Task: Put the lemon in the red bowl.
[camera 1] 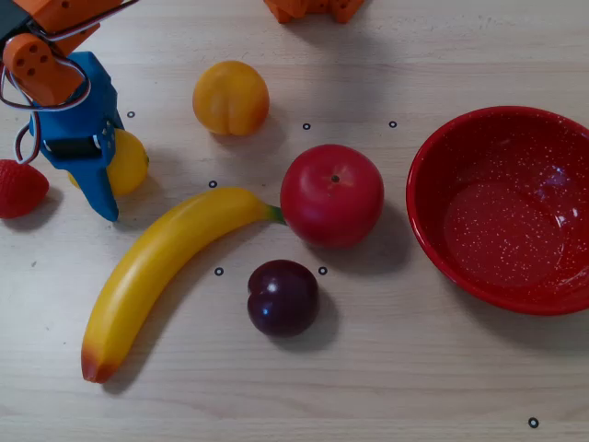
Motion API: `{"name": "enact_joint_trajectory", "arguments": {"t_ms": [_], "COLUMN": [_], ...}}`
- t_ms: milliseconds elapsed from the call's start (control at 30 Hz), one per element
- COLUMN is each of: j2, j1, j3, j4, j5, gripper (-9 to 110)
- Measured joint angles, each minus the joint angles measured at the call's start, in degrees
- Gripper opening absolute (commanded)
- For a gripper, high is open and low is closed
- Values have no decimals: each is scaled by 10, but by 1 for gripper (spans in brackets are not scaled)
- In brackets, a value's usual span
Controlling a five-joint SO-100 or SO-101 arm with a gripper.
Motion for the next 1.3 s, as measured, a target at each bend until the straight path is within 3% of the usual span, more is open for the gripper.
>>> {"name": "enact_joint_trajectory", "arguments": {"t_ms": [367,733,1067,1300], "j2": [13,278,471,519], "j1": [7,105,248,410], "j3": [-2,138,194,199], "j4": [19,59,76,76], "j5": [-37,-135,-295,-404], "gripper": [0,0,0,0]}}
